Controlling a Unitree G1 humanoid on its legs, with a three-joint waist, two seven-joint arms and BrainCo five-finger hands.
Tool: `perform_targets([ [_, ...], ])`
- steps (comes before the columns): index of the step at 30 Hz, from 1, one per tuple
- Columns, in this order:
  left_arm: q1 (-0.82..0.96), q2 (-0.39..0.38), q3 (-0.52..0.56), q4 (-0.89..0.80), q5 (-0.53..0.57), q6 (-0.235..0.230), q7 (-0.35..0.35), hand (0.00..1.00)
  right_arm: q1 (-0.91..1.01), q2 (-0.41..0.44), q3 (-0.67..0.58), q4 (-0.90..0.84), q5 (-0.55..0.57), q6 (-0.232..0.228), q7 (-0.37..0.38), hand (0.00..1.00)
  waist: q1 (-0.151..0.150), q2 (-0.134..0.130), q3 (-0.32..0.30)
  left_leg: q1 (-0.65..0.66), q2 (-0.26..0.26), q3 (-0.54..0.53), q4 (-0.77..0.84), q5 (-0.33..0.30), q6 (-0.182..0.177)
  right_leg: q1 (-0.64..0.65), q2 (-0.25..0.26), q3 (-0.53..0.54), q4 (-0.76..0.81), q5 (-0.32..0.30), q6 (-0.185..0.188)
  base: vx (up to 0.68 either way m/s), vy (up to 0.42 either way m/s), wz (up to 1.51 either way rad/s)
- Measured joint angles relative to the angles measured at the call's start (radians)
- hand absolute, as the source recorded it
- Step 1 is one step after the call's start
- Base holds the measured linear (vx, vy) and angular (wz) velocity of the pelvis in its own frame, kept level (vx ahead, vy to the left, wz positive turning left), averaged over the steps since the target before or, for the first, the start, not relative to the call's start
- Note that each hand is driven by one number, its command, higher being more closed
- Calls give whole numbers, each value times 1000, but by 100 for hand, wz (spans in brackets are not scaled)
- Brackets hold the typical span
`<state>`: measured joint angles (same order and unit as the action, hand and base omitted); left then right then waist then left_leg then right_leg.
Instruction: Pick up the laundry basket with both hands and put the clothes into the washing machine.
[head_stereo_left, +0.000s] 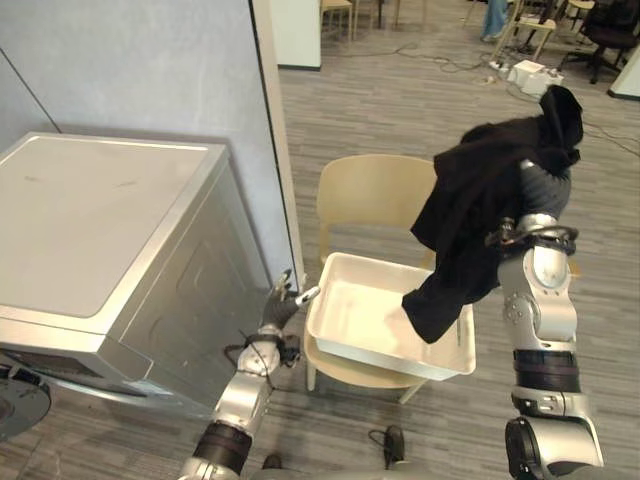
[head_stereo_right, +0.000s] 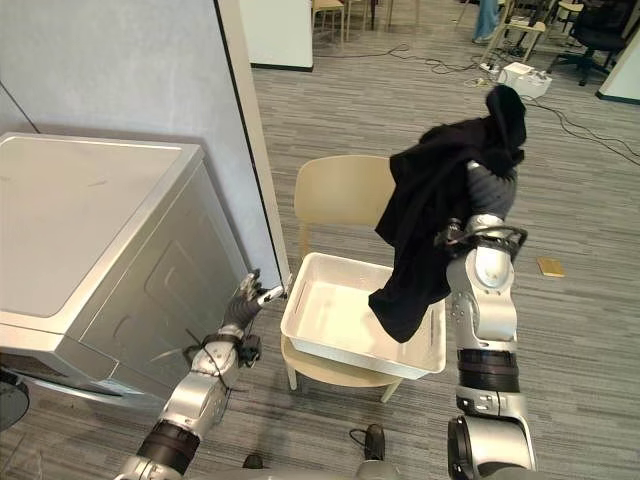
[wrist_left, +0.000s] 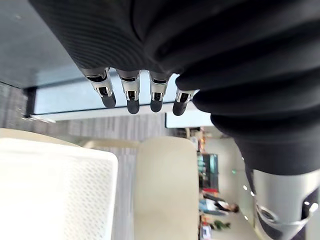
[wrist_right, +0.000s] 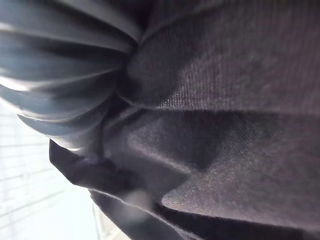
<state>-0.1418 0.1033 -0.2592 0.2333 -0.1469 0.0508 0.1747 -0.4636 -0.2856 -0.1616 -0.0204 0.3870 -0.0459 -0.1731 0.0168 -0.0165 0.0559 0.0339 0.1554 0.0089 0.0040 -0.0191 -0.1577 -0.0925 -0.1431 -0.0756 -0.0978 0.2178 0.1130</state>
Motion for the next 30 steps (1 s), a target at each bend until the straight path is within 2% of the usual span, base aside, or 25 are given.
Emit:
perform_targets([
  [4,-107,-2,-93,0,-43,-20,-5,0,-19,2,40,-49,15,-20,22,100,-4,-1,-9,8,4,15,0,0,-1,1,5,9,0,2,-3,-26,-9,-10],
  [9,-163,-18,-172,3,-126,-22,-27,0,-21,13,64,-49,45,-20,24,100,-11,-2,-24,15,3,23,-4,-1,-1,1,6,18,0,2,-3,-16,0,-5],
  [12,-190,-20,-209,13,-196,-22,-37,0,-20,45,91,-50,63,-20,24,100,-30,-3,-26,16,3,24,-5,0,-1,2,6,19,0,2,-3,-10,-2,0],
  [16,-251,-27,-261,38,-237,-22,-38,0,-15,58,139,-73,88,-20,27,100,-35,-4,-27,17,3,25,-6,0,-1,2,5,20,0,2,-3,0,0,0],
  [20,-305,-38,-261,54,-280,-26,-16,0,1,87,169,-87,101,-25,44,100,-53,-5,-34,28,3,36,-18,0,-1,1,6,25,0,2,-2,-16,0,-5],
  [30,-420,-44,-260,55,-366,-60,37,0,46,113,190,-87,113,-28,46,100,-62,-14,-44,38,2,48,-25,0,-1,1,7,33,0,4,-4,-3,2,-2],
])
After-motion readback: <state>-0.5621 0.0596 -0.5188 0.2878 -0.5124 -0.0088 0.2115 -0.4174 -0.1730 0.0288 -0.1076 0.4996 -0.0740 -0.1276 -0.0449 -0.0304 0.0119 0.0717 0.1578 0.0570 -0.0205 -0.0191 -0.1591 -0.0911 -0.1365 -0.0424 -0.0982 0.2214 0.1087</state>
